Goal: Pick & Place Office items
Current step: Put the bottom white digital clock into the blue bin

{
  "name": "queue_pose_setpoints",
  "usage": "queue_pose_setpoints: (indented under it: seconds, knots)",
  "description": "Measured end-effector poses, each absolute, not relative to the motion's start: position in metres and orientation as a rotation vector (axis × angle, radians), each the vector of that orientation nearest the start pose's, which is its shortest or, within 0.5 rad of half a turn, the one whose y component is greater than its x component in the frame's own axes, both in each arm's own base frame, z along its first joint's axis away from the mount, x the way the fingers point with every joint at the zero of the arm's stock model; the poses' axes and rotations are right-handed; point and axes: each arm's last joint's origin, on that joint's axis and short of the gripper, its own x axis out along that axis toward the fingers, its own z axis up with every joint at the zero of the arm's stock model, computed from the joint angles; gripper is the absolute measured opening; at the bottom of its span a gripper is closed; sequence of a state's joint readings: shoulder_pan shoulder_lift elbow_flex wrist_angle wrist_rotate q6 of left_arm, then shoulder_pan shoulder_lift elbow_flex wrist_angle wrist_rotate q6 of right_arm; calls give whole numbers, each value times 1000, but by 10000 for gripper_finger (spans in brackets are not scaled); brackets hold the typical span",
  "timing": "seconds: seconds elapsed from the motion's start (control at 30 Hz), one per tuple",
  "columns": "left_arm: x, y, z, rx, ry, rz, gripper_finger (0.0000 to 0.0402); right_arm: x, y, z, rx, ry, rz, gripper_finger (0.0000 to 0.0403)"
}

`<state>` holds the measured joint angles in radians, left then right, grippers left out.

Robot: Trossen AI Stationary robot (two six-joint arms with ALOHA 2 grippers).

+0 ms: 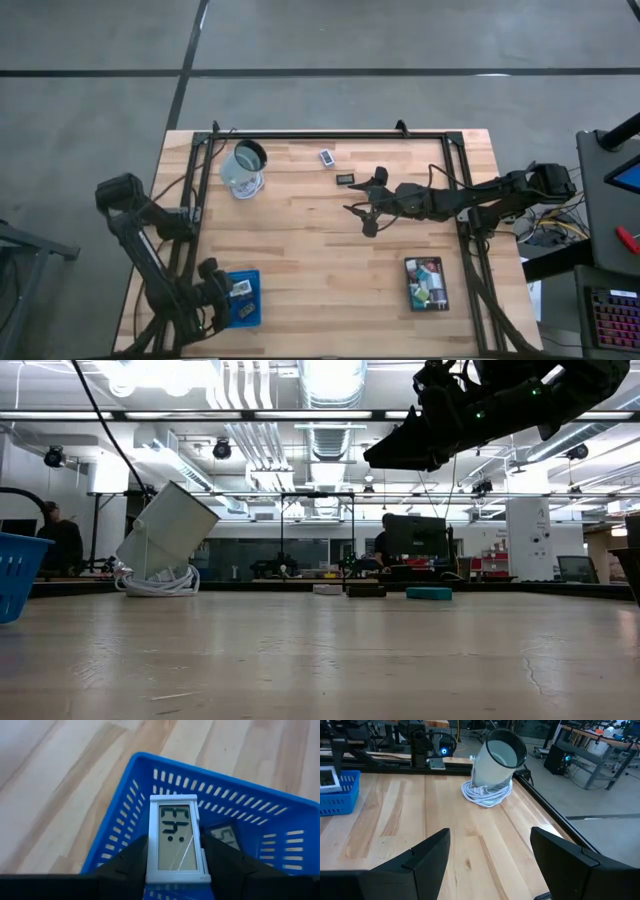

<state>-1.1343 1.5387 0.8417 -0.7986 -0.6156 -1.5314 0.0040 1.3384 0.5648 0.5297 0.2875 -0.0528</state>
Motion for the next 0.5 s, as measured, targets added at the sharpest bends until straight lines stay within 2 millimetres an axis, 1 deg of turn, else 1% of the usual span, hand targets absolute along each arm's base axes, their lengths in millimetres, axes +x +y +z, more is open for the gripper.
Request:
queue_pose_setpoints:
  seconds: [0.23,0.5]
  knots:
    - [123,-224,149,-282,934,346,170,269,-7,209,-87,250,-276,274]
    - [123,-226,147,-339,958,351,171,269,-7,209,-88,250,-276,274]
